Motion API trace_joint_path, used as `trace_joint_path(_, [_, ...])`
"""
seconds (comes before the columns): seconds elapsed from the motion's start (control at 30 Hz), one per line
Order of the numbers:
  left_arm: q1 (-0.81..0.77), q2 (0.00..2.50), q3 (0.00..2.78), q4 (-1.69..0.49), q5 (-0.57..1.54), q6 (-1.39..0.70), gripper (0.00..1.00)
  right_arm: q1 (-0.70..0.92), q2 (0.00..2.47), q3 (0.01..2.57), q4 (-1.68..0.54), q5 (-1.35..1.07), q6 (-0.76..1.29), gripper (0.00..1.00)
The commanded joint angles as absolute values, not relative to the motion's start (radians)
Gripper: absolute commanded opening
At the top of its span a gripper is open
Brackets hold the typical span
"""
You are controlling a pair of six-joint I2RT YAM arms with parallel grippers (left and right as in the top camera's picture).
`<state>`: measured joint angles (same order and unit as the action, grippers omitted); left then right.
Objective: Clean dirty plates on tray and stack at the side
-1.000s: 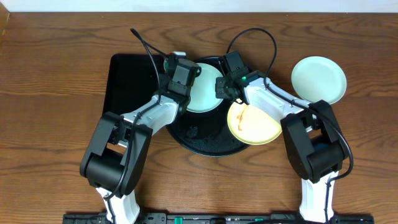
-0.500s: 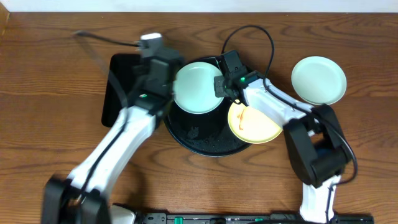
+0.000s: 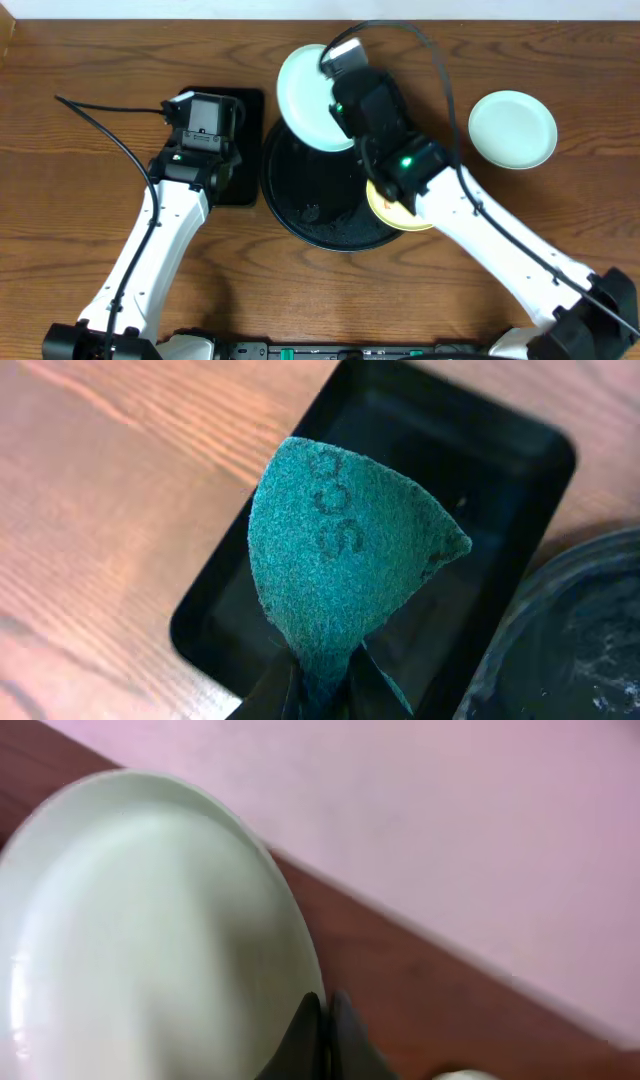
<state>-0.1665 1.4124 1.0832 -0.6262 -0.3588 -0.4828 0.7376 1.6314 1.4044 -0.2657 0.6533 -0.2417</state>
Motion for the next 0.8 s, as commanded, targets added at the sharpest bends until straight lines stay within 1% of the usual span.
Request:
trace_joint_path(0.0, [-0.147, 1.418, 1.083, -0.635, -0.343, -0.503, 0.08, 0.793, 1.612, 1.408, -0.229, 0.953, -0.529, 0.01])
trace_joint_path(0.13, [-0.133, 1.418, 1.083, -0.64, -0.339, -0.503, 0.08, 0.831, 1.612, 1.408, -0.216, 1.029, -0.654, 0.01])
trace_joint_path(0.33, [-0.114, 1.418, 1.083, -0.647, -0.321, -0.503, 0.08, 0.846, 1.612, 1.408, -0.216, 1.051, -0.663, 0.01])
trace_joint_path(0.43, [-0.113, 1.418, 1.083, -0.648, -0.321, -0.503, 0.08, 0.843, 1.612, 1.408, -0.218, 1.05, -0.625, 0.01])
trace_joint_path(0.53, [-0.113, 1.418, 1.083, -0.648, -0.322, -0.503, 0.08, 0.829, 1.612, 1.408, -0.224, 1.048, -0.525, 0.01])
trace_joint_path(0.63, [-0.113, 1.418, 1.083, -0.65, -0.322, -0.503, 0.08, 0.784, 1.612, 1.408, -0.279, 1.003, -0.314, 0.01])
trace_joint_path(0.7, [-0.113, 1.418, 1.083, -0.652, -0.322, -0.503, 0.08, 0.734, 1.612, 1.408, -0.35, 0.897, -0.167, 0.01])
trace_joint_path(0.77, [-0.113, 1.418, 1.083, -0.655, -0.322, -0.503, 0.08, 0.656, 1.612, 1.408, -0.433, 0.696, 0.002, 0.01])
